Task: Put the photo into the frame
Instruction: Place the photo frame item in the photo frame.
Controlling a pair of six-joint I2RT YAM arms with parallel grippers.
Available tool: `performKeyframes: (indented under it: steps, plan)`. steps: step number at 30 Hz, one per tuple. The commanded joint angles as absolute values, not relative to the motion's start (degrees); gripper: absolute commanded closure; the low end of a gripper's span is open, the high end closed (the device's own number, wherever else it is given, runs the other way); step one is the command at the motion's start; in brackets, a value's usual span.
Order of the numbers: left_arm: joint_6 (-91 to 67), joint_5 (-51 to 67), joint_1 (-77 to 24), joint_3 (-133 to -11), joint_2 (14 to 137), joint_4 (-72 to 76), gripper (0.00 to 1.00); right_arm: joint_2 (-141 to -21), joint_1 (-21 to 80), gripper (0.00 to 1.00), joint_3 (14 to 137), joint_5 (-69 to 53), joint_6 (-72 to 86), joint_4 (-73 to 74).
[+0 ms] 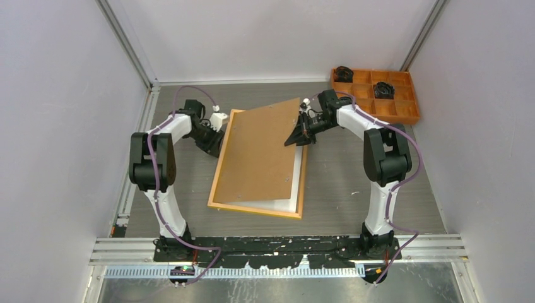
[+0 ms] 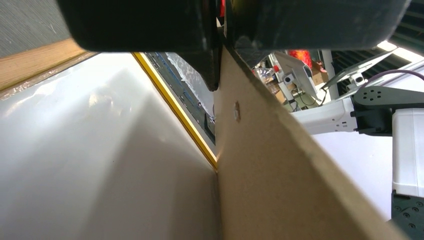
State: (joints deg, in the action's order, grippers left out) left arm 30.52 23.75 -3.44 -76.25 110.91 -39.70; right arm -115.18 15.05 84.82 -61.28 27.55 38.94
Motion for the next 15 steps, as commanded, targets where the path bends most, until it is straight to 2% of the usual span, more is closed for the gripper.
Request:
performKeyframes:
  steps: [1,4,5,6,7,10,13,14,15]
  plan:
    - [32.41,25.49,-4.17,-75.00,110.67,-41.52,0.58,-115.58,15.69,0.90,88.15,-59.82,27.77,38.05]
    - [32.54,25.75,-4.37,-74.68,110.52,-42.02,0.58,-115.20,16.39,0.74,88.07,-58.35,27.98,37.88]
    - [32.54,25.75,-4.44,-74.44,110.40,-42.03,0.59,-114.95,16.78,0.65,87.99,-57.91,27.95,37.95]
    - [32.58,25.75,-4.48,-74.30,110.31,-42.01,0.59,-114.78,17.07,0.50,87.98,-57.10,27.88,38.01]
    - [32.53,25.82,-4.48,-74.08,110.15,-42.01,0.59,-114.60,17.38,0.42,87.93,-56.37,27.83,38.13]
    - [32.53,25.99,-4.48,-73.60,109.74,-42.12,0.59,-114.06,18.06,0.31,87.96,-54.31,27.75,38.75]
    - [32.33,26.01,-4.53,-73.23,109.28,-42.25,0.59,-113.57,18.61,0.12,88.69,-50.62,27.14,41.46]
    - [32.22,25.92,-4.49,-73.17,109.12,-42.26,0.59,-113.44,18.63,0.02,88.91,-48.89,26.86,42.69]
    - [32.30,25.88,-4.49,-73.09,108.94,-42.44,0.59,-113.50,18.78,0.00,89.51,-46.22,26.24,44.82]
